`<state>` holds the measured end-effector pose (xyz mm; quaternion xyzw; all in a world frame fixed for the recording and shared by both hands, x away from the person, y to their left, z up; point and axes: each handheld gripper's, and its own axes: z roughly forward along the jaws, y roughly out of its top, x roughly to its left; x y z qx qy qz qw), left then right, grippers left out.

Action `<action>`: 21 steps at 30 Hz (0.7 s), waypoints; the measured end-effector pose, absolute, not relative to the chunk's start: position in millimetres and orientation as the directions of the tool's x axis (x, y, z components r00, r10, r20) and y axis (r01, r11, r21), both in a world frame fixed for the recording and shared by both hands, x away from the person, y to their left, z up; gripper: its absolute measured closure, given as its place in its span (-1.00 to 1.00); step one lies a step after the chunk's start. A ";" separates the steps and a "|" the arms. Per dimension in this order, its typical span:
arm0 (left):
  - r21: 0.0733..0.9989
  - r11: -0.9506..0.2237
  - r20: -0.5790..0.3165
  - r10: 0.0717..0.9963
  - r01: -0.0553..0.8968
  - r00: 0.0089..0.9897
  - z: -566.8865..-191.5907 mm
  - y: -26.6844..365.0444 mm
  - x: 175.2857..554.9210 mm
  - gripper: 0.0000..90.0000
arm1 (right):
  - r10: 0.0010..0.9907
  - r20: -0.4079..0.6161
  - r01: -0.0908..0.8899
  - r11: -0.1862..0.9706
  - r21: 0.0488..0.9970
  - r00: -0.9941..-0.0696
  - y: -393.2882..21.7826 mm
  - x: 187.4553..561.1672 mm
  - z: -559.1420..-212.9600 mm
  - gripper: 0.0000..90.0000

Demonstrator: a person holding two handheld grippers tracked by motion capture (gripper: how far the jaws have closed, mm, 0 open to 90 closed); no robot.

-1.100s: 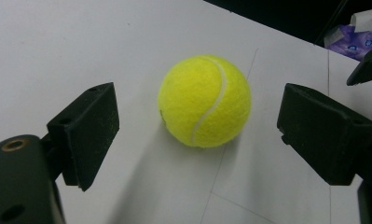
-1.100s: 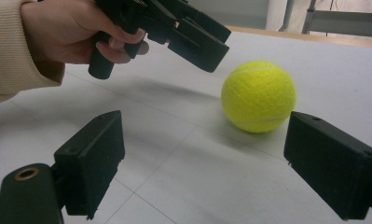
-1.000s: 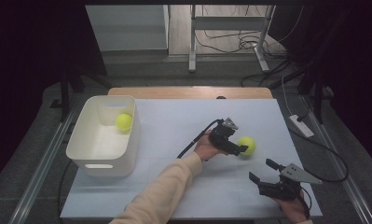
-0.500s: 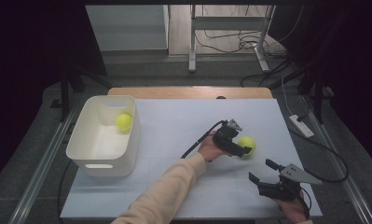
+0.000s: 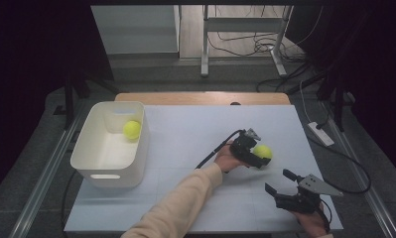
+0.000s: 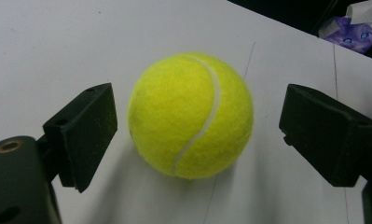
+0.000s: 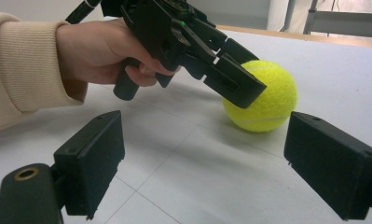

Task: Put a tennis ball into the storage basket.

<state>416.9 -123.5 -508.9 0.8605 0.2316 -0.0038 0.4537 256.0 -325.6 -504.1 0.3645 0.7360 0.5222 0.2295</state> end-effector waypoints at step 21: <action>0.740 -0.510 -0.228 0.423 0.438 0.877 -515.9 -133.7 422.8 -0.41 | 0.777 0.045 0.298 0.187 0.936 -0.628 -327.2 256.1 -504.4 -0.73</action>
